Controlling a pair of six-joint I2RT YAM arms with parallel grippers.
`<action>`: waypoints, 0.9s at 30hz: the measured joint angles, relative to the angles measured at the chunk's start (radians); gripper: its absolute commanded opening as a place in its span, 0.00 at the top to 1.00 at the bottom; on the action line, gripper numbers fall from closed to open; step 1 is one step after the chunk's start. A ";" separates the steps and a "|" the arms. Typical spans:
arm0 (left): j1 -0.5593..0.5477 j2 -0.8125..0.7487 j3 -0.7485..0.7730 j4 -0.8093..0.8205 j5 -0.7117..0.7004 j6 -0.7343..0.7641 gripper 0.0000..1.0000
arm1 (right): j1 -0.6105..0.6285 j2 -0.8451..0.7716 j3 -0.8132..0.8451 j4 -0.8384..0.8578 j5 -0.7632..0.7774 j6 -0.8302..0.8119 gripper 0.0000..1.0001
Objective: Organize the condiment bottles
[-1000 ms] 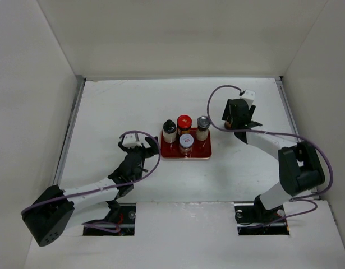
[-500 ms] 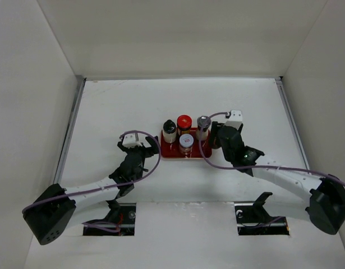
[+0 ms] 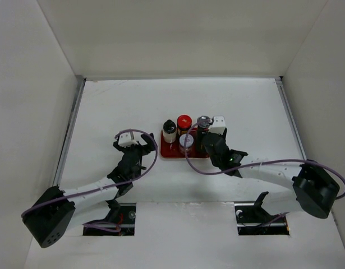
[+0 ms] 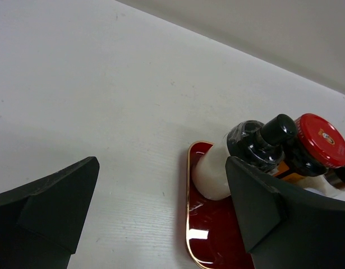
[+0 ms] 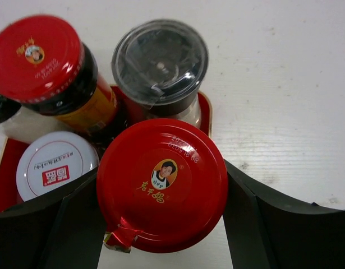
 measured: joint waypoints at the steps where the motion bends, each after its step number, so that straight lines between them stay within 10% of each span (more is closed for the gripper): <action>1: 0.001 0.006 0.000 0.000 -0.001 0.000 0.00 | 0.006 0.017 0.000 0.007 0.000 0.002 0.36; 9: 0.000 0.003 0.000 -0.011 0.012 -0.012 0.00 | 0.023 0.063 0.003 0.076 0.027 0.006 0.00; 18: 0.003 -0.048 0.131 -0.273 0.015 -0.056 0.00 | 0.019 -0.183 0.003 0.037 0.076 0.001 0.00; 27: -0.021 0.032 0.312 -0.529 0.020 -0.108 0.00 | -0.241 -0.282 -0.098 0.082 0.085 0.053 0.00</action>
